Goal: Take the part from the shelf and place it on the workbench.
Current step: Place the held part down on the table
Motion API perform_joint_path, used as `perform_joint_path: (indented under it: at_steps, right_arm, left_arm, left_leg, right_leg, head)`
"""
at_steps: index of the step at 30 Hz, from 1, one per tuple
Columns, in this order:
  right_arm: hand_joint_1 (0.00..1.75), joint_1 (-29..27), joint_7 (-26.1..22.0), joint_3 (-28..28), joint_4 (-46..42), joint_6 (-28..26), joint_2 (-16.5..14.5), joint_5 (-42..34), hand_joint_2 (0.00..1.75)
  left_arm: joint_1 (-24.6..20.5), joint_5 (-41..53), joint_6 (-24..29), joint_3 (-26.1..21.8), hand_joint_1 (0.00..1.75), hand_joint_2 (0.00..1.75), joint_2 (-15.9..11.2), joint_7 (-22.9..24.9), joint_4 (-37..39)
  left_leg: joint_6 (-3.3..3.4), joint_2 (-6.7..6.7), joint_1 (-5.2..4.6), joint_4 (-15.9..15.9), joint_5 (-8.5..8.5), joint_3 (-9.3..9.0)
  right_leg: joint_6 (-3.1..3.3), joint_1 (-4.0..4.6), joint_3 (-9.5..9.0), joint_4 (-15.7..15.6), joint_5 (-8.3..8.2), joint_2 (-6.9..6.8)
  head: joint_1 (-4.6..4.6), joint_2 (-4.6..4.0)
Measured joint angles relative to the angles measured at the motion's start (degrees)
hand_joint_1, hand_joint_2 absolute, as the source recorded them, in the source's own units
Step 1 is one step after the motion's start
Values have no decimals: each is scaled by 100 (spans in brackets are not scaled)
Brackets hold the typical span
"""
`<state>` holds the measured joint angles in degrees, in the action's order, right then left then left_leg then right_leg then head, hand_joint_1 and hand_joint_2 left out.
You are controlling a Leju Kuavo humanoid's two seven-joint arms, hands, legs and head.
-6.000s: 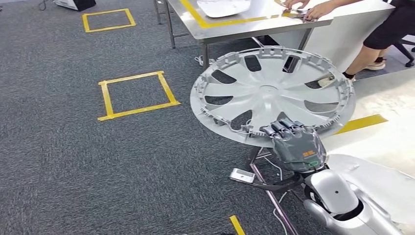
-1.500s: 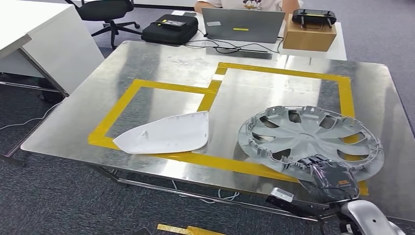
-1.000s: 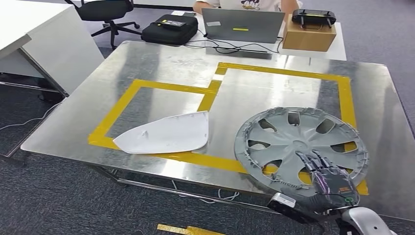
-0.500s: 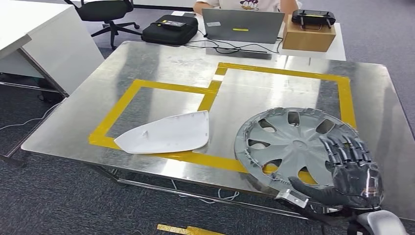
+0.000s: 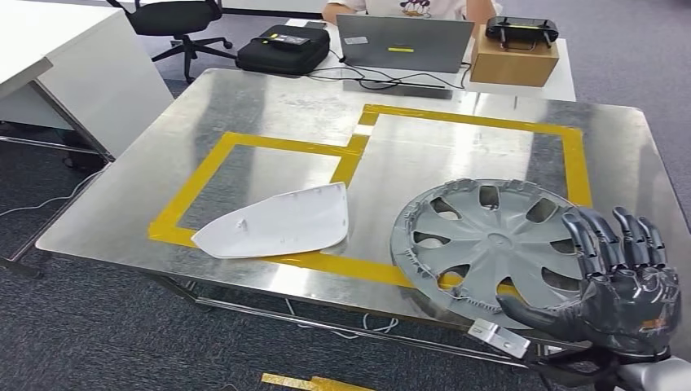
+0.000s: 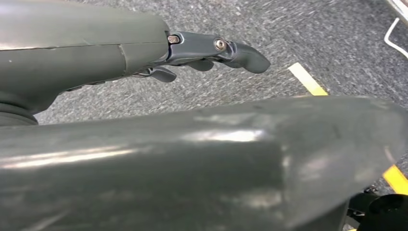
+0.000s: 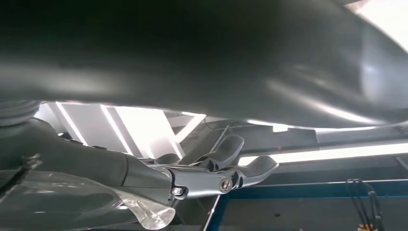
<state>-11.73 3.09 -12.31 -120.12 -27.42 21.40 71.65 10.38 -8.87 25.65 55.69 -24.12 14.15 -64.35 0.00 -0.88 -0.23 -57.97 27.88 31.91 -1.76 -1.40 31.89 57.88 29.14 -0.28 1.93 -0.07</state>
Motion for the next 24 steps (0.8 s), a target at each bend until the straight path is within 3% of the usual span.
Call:
perform_joint_path:
  at_steps: [7,12,14,17,18,19,20,22,24]
  right_arm:
    - [0,-36,85,-2,-3,3,0,17,0]
    - [0,-69,123,-2,-26,16,0,3,0]
    - [0,-99,132,-2,-47,24,0,-4,0]
    - [0,-154,161,0,-51,100,0,-22,0]
    - [0,-166,180,0,-50,144,0,-35,0]
    - [0,-174,201,0,-50,193,0,-51,0]
    - [0,-179,225,1,-49,242,0,-73,0]
    - [0,-183,270,7,-49,324,0,-114,0]
    - [0,-195,316,27,-50,398,-1,-150,0]
  left_arm:
    - [-6,-74,103,74,0,0,-42,28,-44]
    - [-5,-84,205,108,0,0,-68,106,-118]
    - [-10,-85,232,116,0,0,-73,119,-150]
    - [-30,-95,277,161,0,0,-73,148,-171]
    - [-34,-103,291,188,0,0,-73,157,-172]
    - [-36,-112,308,214,0,0,-73,164,-173]
    - [-37,-122,323,236,0,0,-73,169,-177]
    - [-43,-143,356,264,0,0,-74,172,-187]
    - [-55,-172,390,289,0,0,-79,171,-197]
  left_leg:
    - [43,0,-14,-47,23,20]
    - [147,-11,-15,-23,-14,34]
    - [210,-38,16,70,-99,23]
    - [258,-60,22,101,-163,81]
    - [256,-66,17,98,-175,105]
    - [249,-73,15,94,-188,124]
    - [236,-79,18,87,-200,141]
    - [198,-83,22,52,-220,175]
    - [138,-78,10,1,-246,214]
  right_leg:
    - [-31,-17,1,-2,-13,1]
    - [-119,-25,-3,-38,-30,2]
    - [-142,-18,81,142,168,8]
    - [-157,-15,463,1131,799,16]
    - [-167,-17,543,1388,895,16]
    - [-175,-19,529,1452,876,15]
    - [-181,-22,396,1277,748,11]
    - [-186,-29,-88,486,421,-16]
    - [-139,-15,-405,-63,264,-30]
  head:
    - [-1,0]
    - [1,0]
    - [9,0]
    - [14,0]
    - [11,0]
    - [11,0]
    - [11,0]
    - [13,0]
    - [6,0]
